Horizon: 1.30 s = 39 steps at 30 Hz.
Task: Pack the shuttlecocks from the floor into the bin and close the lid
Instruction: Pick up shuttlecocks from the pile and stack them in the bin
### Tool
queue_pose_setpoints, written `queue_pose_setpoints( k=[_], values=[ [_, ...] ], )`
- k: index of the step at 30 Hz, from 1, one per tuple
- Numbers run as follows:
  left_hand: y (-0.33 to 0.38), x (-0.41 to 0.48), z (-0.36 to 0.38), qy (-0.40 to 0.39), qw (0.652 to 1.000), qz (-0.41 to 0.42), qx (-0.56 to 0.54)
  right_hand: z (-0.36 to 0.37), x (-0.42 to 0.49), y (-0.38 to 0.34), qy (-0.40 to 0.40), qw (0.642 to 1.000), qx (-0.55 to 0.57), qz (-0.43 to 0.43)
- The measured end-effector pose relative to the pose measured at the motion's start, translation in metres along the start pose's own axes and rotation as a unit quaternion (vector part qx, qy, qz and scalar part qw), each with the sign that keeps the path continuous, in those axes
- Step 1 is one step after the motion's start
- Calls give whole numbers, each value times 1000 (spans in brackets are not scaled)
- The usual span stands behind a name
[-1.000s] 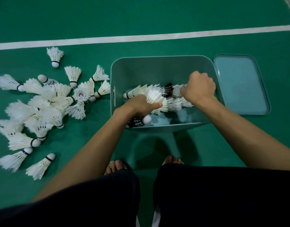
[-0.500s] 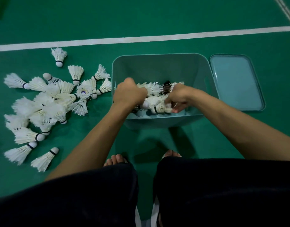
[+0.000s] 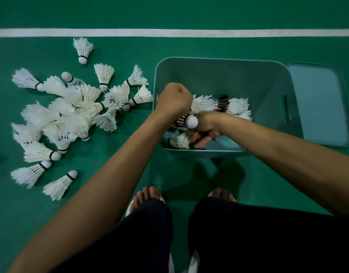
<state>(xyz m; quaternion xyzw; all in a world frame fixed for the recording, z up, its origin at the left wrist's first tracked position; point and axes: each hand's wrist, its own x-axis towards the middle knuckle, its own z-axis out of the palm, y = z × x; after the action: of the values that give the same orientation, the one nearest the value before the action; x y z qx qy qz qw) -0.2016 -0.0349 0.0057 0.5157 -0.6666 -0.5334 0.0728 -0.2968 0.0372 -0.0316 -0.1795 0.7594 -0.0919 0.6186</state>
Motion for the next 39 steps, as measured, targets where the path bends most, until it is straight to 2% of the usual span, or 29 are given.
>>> queue_pose_setpoints(
  k=[3,6,8,13,15,17,21,27,33,37,39],
  values=[
    [-1,8,2,-55,996,0,63,-42,-24,4,155,985,-76,-28],
    [8,12,12,-76,978,59,184,-88,-51,21,313,935,-164,-38],
    [21,13,29,-100,950,114,274,-102,-56,36,372,903,-215,-28],
    [46,18,98,-165,823,243,486,-97,-32,62,367,910,-195,3],
    [46,21,122,-179,787,271,525,-94,-25,70,362,916,-171,3],
    [42,26,138,-176,769,287,544,-93,-20,75,365,920,-141,0],
    [32,31,152,-149,766,291,554,-92,-19,75,343,935,-85,10],
    [28,35,148,-108,776,283,553,-93,-16,82,354,928,-116,21],
    [21,42,142,-122,805,264,516,-97,-3,79,323,943,-71,29],
    [18,47,135,-144,806,258,513,-97,7,79,268,963,30,19],
    [19,50,132,-158,812,258,499,-97,7,76,267,963,16,21]
  ],
)
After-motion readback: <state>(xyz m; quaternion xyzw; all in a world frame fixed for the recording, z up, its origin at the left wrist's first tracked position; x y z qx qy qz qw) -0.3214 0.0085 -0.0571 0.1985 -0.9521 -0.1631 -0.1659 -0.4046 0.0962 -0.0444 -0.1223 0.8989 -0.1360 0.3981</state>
